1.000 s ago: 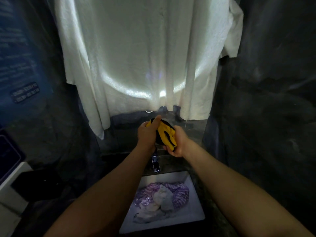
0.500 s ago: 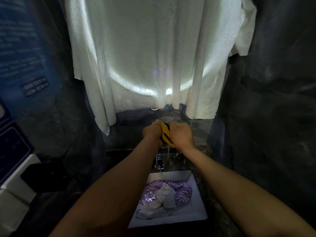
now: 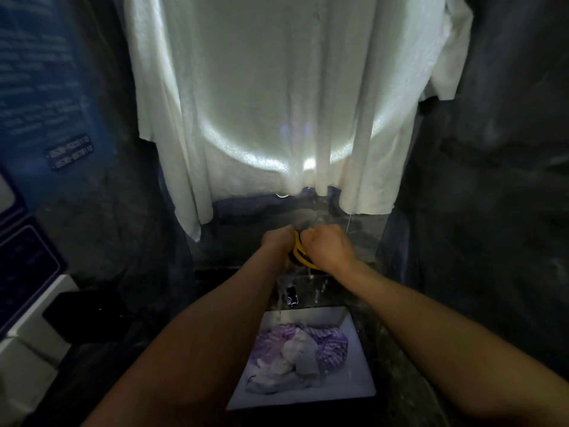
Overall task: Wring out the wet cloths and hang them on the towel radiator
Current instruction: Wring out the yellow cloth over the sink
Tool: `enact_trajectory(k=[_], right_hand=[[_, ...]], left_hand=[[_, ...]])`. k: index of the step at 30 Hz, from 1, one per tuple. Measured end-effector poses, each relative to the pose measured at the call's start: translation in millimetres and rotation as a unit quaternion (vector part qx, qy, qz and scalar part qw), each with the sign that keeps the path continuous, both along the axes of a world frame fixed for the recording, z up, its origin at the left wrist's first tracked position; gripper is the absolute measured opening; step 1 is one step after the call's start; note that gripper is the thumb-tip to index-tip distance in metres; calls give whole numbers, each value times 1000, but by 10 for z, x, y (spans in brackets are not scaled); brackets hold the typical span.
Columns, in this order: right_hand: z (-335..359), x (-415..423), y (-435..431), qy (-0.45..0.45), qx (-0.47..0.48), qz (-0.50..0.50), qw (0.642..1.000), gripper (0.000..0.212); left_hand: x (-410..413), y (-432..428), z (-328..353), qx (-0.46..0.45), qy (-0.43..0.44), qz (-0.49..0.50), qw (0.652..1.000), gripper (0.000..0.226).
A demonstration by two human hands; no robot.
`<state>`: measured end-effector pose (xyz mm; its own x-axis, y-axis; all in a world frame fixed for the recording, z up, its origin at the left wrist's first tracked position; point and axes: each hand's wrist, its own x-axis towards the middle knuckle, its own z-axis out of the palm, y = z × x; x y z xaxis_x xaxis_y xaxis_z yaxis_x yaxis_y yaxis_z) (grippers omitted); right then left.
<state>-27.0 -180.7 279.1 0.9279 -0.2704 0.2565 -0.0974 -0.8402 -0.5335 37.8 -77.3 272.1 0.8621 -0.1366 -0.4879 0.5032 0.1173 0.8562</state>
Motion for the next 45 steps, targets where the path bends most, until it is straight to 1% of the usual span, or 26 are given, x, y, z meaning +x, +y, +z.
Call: enact_trajectory(k=[1, 3, 5, 6, 7, 8, 10, 11, 12, 13, 15, 17, 19, 21, 24, 26, 29, 31, 33, 35, 36, 39, 41, 43, 44, 45], right_hand=[[-10, -5, -24, -9, -14, 2, 1000, 44], [-14, -14, -65, -31, 8, -7, 999, 45], [20, -9, -95, -35, 106, -39, 993, 45], [53, -10, -104, -13, 166, -63, 984, 45], [94, -18, -116, 28, 245, -85, 965, 44], [105, -20, -145, 88, 351, -93, 927, 45], [109, -20, -237, 197, 538, -71, 817, 53], [102, -3, -290, 225, 586, -50, 776, 54], [88, 22, -326, 245, 611, -38, 752, 52], [76, 50, -354, 263, 620, -35, 739, 50], [78, 76, -357, 297, 622, -43, 723, 50], [109, 70, -319, 321, 616, -49, 718, 55], [125, 56, -270, 333, 599, -45, 727, 58], [119, 58, -214, 333, 585, -46, 738, 60], [109, 107, -157, 299, 642, -22, 705, 53], [110, 136, -146, 272, 677, -13, 684, 46], [127, 106, -126, 253, 703, -5, 665, 44], [137, 96, -114, 245, 710, -27, 659, 41], [108, 118, -114, 236, 716, -52, 655, 40], [107, 129, -112, 219, 716, -55, 661, 39], [109, 133, -101, 200, 719, -51, 664, 36], [89, 195, -36, 115, 678, -57, 724, 32], [74, 241, -30, 63, 575, -91, 811, 31], [104, 239, -37, 39, 426, -108, 897, 28], [127, 222, -34, 20, 320, -106, 941, 27], [103, 233, -42, -31, 199, -100, 974, 23]], left_hand=[[5, -20, -25, -18, 2, -2, 1000, 20], [50, -41, -111, -41, 1, -20, 999, 39], [179, -54, -248, -70, -14, -32, 997, 58], [175, -23, -210, -81, -22, -48, 995, 63], [45, 48, -32, -97, -35, -67, 992, 60], [-34, 97, 73, -129, -48, -93, 986, 53], [-94, 186, 162, -148, -76, -153, 974, 38], [-83, 220, 146, -124, -118, -156, 973, 28], [-83, 270, 124, -78, -189, -154, 967, 22], [-77, 318, 111, -26, -275, -159, 948, 28], [-7, 374, 22, 93, -414, -190, 885, 31], [66, 380, -36, 175, -473, -194, 842, 30], [74, 393, -27, 240, -493, -191, 814, 38], [68, 398, -29, 263, -485, -174, 816, 44], [54, 358, -12, 269, -489, -124, 820, 26], [50, 310, -25, 253, -492, -78, 829, 27], [1, 260, 1, 184, -489, -59, 851, 19], [-57, 232, 68, 93, -453, -79, 883, 11], [-86, 197, 120, 42, -448, -72, 890, 12], [-118, 137, 164, 23, -440, -50, 896, 15], [-133, 99, 185, 19, -427, -33, 903, 10], [-101, -8, 169, 55, -377, 58, 923, 6], [-81, -52, 172, 72, -338, 111, 932, 4], [-64, -86, 179, 72, -293, 142, 943, 4], [-57, -100, 188, 70, -269, 153, 948, 7], [-43, -112, 183, 59, -248, 163, 953, 9]])
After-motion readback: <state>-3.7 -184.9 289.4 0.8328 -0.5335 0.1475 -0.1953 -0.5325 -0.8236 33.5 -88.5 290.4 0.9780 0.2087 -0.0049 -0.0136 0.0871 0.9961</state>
